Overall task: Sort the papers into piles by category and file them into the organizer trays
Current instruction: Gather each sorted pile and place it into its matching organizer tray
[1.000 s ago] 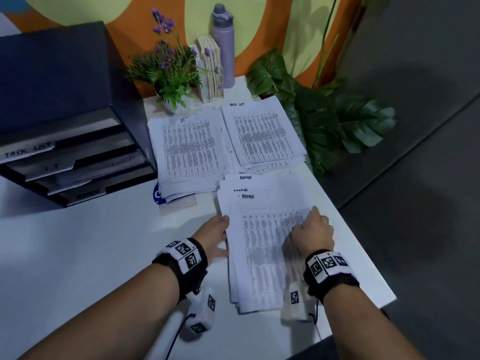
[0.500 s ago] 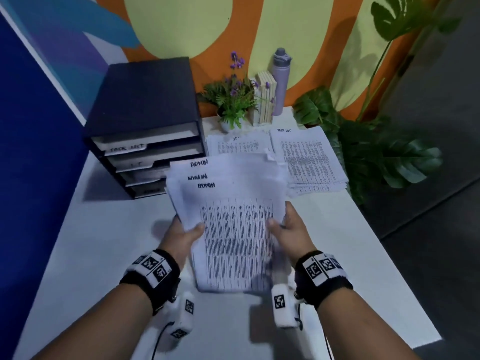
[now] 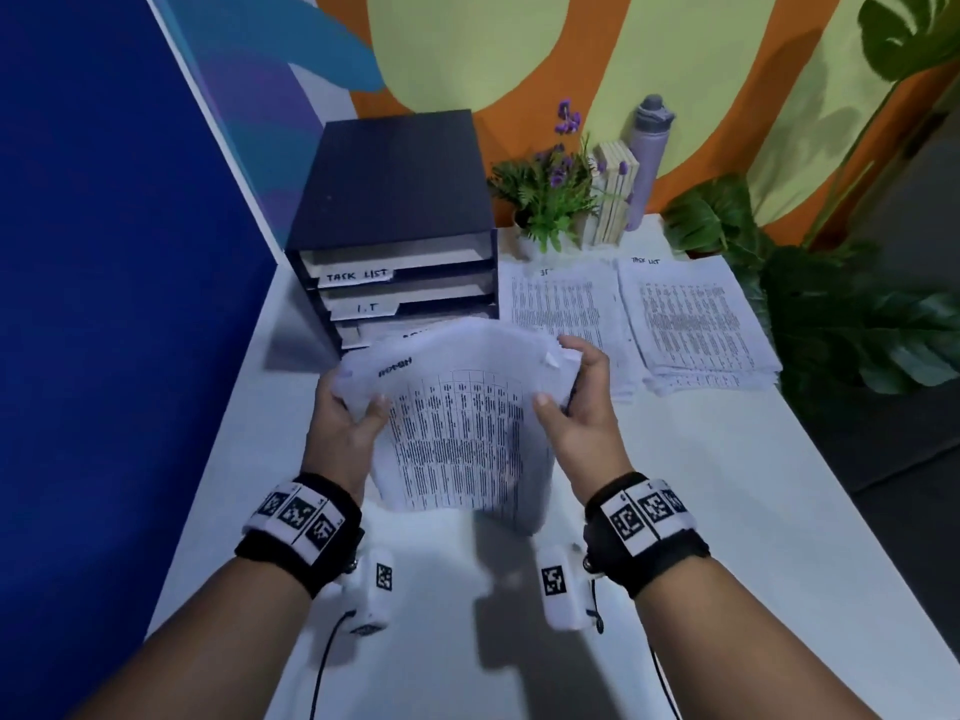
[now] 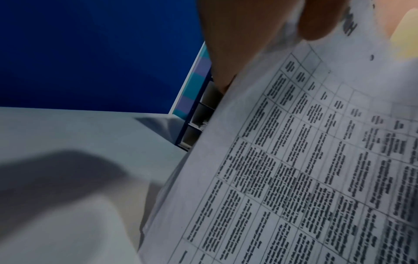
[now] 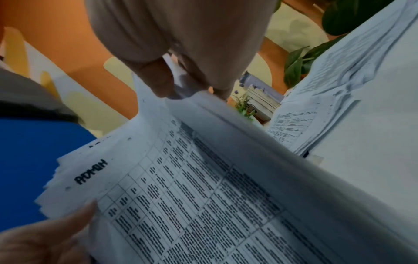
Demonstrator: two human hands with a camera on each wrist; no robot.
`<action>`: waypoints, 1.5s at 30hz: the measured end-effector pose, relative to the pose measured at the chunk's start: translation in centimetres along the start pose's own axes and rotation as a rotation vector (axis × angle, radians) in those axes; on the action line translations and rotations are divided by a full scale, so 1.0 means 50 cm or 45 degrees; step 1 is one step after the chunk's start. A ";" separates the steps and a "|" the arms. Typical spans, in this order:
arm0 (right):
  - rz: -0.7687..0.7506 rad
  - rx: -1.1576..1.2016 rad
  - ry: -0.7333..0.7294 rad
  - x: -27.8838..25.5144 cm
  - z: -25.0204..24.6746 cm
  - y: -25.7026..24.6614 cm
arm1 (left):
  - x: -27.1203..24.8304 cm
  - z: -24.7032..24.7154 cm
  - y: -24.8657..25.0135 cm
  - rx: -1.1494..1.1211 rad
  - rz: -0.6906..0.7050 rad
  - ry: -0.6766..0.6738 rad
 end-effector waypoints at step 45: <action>0.171 0.135 0.054 -0.010 0.062 0.029 | 0.009 -0.029 -0.029 0.142 0.021 0.138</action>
Point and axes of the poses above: each hand's wrist, its own x-axis towards the middle knuckle, its own z-axis out of the palm, y = z × x, the point moved 2 cm from there along x, towards the middle knuckle, and after that the axes turned 2 degrees about -x, right-handed, at the moved point
